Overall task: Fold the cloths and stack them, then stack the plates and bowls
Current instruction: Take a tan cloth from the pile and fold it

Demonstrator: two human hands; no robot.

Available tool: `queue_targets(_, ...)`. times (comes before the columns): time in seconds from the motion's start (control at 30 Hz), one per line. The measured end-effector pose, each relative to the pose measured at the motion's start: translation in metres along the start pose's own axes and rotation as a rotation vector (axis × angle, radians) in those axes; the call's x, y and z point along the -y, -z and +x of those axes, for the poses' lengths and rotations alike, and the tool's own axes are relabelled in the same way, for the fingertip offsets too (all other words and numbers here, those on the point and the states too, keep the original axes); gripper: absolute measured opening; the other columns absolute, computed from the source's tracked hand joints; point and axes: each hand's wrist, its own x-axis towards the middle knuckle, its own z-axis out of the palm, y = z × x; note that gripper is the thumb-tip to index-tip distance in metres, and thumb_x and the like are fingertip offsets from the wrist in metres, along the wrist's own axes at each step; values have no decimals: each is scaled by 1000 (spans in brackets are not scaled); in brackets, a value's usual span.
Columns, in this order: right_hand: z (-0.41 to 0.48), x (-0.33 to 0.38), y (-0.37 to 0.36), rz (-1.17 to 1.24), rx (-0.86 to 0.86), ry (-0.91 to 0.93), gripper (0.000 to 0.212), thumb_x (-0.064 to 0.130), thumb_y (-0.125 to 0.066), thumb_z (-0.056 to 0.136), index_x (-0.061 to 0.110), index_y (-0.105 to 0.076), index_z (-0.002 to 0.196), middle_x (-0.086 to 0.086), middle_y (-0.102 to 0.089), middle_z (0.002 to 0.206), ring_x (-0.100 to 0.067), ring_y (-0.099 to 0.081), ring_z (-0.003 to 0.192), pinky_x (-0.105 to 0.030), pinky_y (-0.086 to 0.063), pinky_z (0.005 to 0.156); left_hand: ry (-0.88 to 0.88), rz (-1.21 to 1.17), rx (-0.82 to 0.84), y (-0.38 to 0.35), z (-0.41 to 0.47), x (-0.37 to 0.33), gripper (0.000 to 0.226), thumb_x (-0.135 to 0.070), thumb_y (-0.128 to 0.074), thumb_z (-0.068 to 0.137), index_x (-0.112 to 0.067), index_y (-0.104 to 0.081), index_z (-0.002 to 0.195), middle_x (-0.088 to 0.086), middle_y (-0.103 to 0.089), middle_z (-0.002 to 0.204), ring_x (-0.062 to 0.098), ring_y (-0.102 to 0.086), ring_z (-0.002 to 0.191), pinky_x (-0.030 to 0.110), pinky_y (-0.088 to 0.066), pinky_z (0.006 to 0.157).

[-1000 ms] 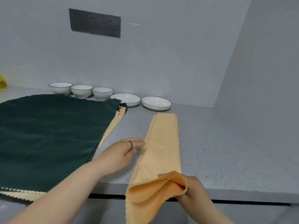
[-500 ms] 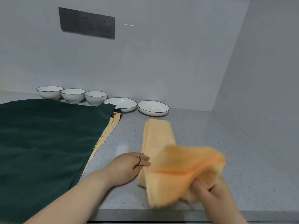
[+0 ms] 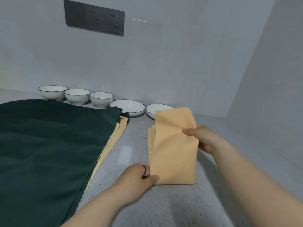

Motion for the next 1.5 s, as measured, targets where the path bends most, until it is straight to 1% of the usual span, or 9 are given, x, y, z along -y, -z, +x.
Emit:
queue_targets(0.47,72,-42,-11,55,-24,-174,22,-2,-44,93,7,-52,74,-6,-56,73,-6,-57,33,-14,-44,34,-15,431,-197,0,11,-10,40,-54,-47,87,-30,-31,59,-22,-36,79,-1,-34,83,12,-24,79)
queue_targets(0.57,73,-39,-13,-3,-36,-201,11,1,-45,94,3,-55,89,-6,-55,73,-14,-60,43,-16,-46,37,-122,579,-293,-7,15,-10,16,-53,-40,86,-39,-44,78,-25,-43,102,-2,-30,100,15,-18,98)
queue_targets(0.7,77,-37,-15,-132,-88,-182,29,5,-49,93,-7,-52,119,-12,-61,84,-22,-53,65,-29,-47,61,-239,673,-202,-26,31,-24,52,-44,-30,70,-24,-75,89,-5,-70,108,15,-60,110,30,-34,96)
queue_targets(0.87,85,-36,-17,-270,-107,-174,36,14,-49,94,-5,-49,124,-22,-57,122,-26,-55,94,-39,-45,92,-176,754,-83,-36,50,-24,88,-51,12,81,-24,-59,125,-14,-48,136,3,-44,129,23,-34,107)
queue_targets(0.93,88,-36,-18,-269,-97,-179,37,16,-49,94,-4,-49,125,-21,-57,122,-26,-55,95,-38,-47,88,-207,770,-21,-37,51,-19,113,-56,36,65,-21,-41,139,-10,-32,148,4,-26,139,19,-10,113)
queue_targets(1.0,89,-36,-18,-222,-90,-188,38,20,-50,94,-3,-50,124,-19,-59,115,-24,-55,92,-34,-48,76,-141,766,130,-39,48,-17,116,-59,33,48,-20,-7,149,-7,0,157,6,4,144,23,14,109)
queue_targets(1.1,84,-38,-15,-75,-46,-224,24,25,-50,94,4,-59,99,-10,-64,87,-22,-60,69,-27,-47,59,-170,797,140,-43,50,-16,81,-59,19,81,-19,1,149,-6,8,157,6,11,143,24,15,110)
queue_targets(1.2,70,-40,-7,69,53,-258,20,24,-49,95,9,-58,85,1,-66,52,-10,-62,43,-19,-50,41,-150,779,150,-37,46,-20,113,-59,37,49,-20,2,149,-6,9,157,6,11,143,21,16,105)
queue_targets(1.5,-7,-50,8,-57,291,-309,21,23,-44,96,11,-58,87,-3,-66,69,-9,-65,49,-21,-53,46,-83,774,172,-37,43,-22,52,-34,-11,101,-18,1,149,-4,8,157,7,9,144,25,11,114)
